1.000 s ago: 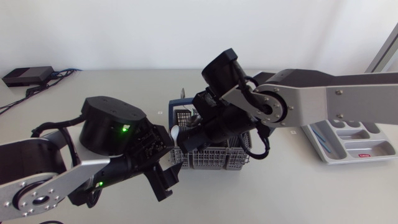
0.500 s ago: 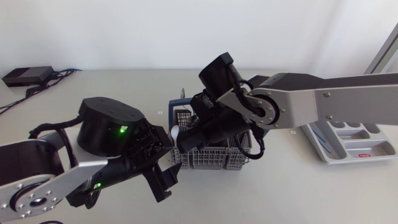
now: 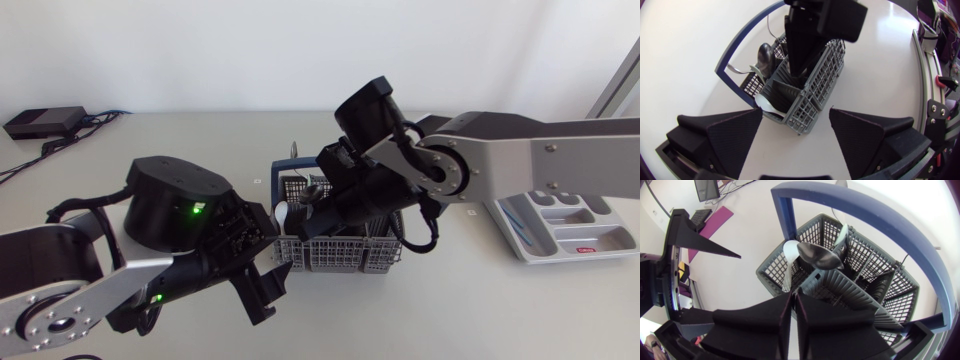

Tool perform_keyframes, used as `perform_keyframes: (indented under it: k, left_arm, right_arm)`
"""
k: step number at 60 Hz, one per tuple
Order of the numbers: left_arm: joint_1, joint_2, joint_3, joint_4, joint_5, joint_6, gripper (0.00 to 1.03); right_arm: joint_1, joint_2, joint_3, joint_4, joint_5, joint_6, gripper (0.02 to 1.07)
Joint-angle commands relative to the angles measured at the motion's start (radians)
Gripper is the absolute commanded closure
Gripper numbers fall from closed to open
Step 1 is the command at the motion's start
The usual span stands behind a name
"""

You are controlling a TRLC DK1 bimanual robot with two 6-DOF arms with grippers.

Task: Sort the cutlery from the basket into the organizer compartments.

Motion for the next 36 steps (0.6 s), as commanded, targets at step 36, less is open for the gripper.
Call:
perform_keyframes:
  k: [36]
  left_arm:
    - [0.008, -0.009, -0.018, -0.009, -0.005, 0.004, 0.11]
  right_arm:
    - [-0.090, -0.271, 0.052, -0.170, -0.222, 0.078, 1.01]
